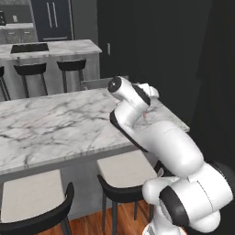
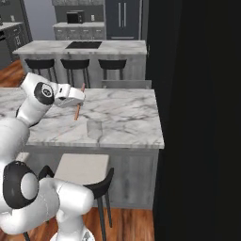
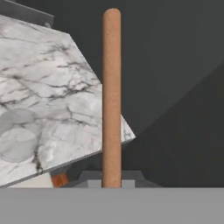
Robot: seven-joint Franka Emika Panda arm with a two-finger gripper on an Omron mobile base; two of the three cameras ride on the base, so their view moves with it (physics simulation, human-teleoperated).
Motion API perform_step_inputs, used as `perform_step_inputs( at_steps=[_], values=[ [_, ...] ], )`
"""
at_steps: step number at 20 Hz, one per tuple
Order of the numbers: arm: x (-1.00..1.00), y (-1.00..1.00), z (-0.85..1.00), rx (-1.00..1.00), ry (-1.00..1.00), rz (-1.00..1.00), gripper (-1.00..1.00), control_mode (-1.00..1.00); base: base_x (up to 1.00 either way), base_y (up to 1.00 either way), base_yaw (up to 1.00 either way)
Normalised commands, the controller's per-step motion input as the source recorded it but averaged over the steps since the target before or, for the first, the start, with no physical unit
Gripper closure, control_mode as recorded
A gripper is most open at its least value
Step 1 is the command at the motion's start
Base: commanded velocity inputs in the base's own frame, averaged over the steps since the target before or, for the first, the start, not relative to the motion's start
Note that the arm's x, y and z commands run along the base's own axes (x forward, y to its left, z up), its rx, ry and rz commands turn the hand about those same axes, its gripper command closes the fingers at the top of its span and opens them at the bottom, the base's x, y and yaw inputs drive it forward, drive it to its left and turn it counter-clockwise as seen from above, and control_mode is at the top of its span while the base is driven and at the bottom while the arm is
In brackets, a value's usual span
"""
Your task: Take a straw from the drawer in front and place it inside the glass cup on the dining counter.
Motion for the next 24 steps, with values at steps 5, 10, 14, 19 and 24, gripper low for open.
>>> perform_step_inputs(
  at_steps=[5, 10, 14, 19, 24],
  values=[
    [0.36, 0.10, 0.00, -0.01, -0.03, -0.09, 1.00, -1.00, 0.00, 0.00, 0.00],
    [0.17, 0.04, 0.00, -0.02, -0.12, -0.07, 1.00, -1.00, 0.00, 0.00, 0.00],
    [0.00, 0.02, 0.00, -0.10, -0.32, -0.08, 1.00, -1.00, 0.00, 0.00, 0.00],
    [-0.08, -0.01, -0.16, -0.15, -0.37, -0.09, 1.00, -1.00, 0.00, 0.00, 0.00],
    [0.08, -0.20, -0.18, -0.11, -0.30, -0.05, 1.00, -1.00, 0.00, 0.00, 0.00]
  ],
)
